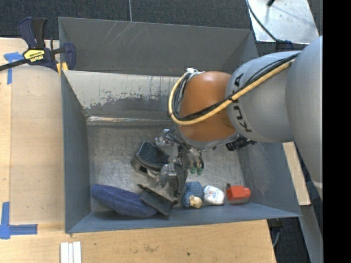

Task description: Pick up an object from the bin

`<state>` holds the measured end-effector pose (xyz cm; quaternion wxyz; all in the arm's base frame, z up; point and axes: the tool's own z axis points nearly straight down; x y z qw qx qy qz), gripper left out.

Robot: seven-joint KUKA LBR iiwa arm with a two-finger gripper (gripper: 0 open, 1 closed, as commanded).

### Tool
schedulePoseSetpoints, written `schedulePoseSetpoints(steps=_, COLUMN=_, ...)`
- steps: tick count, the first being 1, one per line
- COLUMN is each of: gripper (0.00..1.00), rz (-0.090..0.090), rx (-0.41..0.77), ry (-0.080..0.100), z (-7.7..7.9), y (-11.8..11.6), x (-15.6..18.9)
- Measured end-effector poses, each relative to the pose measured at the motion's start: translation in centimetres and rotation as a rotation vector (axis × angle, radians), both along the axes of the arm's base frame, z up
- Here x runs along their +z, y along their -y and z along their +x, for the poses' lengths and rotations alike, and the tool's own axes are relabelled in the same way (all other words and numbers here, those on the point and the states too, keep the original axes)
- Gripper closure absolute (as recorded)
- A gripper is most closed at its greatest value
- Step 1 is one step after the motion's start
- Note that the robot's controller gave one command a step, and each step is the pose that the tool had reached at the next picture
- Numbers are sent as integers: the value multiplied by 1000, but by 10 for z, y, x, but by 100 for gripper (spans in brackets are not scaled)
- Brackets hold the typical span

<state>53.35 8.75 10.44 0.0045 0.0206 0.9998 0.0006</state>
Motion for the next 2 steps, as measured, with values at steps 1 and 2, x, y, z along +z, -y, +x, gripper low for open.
schedulePoseSetpoints(steps=1, gripper=100, rz=0, rx=-1, ry=-4, z=-1, y=0, x=-3)
schedulePoseSetpoints(steps=2, gripper=100, rz=-2, rx=21, ry=-4, z=20, y=8, x=122)
